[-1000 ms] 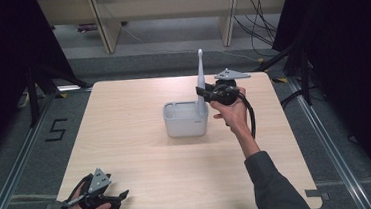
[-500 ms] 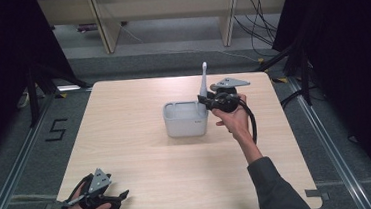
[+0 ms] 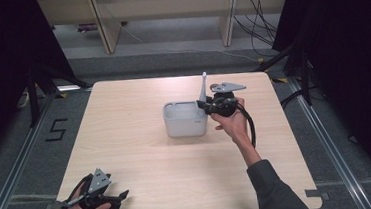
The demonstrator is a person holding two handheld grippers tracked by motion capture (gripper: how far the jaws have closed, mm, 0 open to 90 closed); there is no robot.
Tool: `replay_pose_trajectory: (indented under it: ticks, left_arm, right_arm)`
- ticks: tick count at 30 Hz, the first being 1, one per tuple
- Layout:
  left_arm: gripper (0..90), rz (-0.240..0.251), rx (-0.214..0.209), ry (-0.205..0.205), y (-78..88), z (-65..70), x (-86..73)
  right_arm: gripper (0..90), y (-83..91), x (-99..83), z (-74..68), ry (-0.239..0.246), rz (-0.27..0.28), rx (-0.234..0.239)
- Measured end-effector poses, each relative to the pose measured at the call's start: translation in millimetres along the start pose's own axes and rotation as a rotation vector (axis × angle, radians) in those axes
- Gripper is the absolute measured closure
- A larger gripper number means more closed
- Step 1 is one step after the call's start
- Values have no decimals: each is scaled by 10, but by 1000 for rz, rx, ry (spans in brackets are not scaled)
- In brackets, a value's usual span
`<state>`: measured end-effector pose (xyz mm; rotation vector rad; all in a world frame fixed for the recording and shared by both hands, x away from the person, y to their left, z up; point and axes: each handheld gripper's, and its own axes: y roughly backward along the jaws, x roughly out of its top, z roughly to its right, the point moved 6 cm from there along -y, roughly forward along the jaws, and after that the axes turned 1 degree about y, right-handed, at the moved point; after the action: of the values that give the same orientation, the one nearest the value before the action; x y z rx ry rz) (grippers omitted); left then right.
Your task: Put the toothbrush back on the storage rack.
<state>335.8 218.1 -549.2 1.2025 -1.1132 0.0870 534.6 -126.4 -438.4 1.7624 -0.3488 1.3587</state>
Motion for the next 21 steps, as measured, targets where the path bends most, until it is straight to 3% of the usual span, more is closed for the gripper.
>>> replay_pose_trajectory:
  ticks: [9, 11, 14, 15, 17, 19, 20, 21]
  left_arm:
    - [158, -6, 1, -2, 7, 2, -1]
    - [158, -6, 1, -1, 4, 3, -2]
    - [158, 10, -14, 18, -8, 27, 3]
    - [158, -1, -2, -3, -3, 6, -1]
    - [158, 15, -11, 11, -6, 26, 5]
    - [158, 0, -3, -1, -1, 10, -1]
    - [158, 0, -2, -4, -4, 7, -2]
    - [158, -1, -4, -4, 1, 10, -2]
  right_arm:
    - [674, -17, -19, -3, 18, -9, -17]
    - [696, -12, -21, -31, -17, -10, -8]
    - [696, -8, 22, -22, 5, 27, 7]
    - [683, 7, 23, -30, -7, 16, 2]
    - [629, 15, 32, -45, -23, 22, 0]
    - [563, 21, 42, -29, -3, 30, 4]
    - [537, 28, 36, -47, -25, 21, 10]
    - [514, 34, 40, -36, -14, 31, -2]
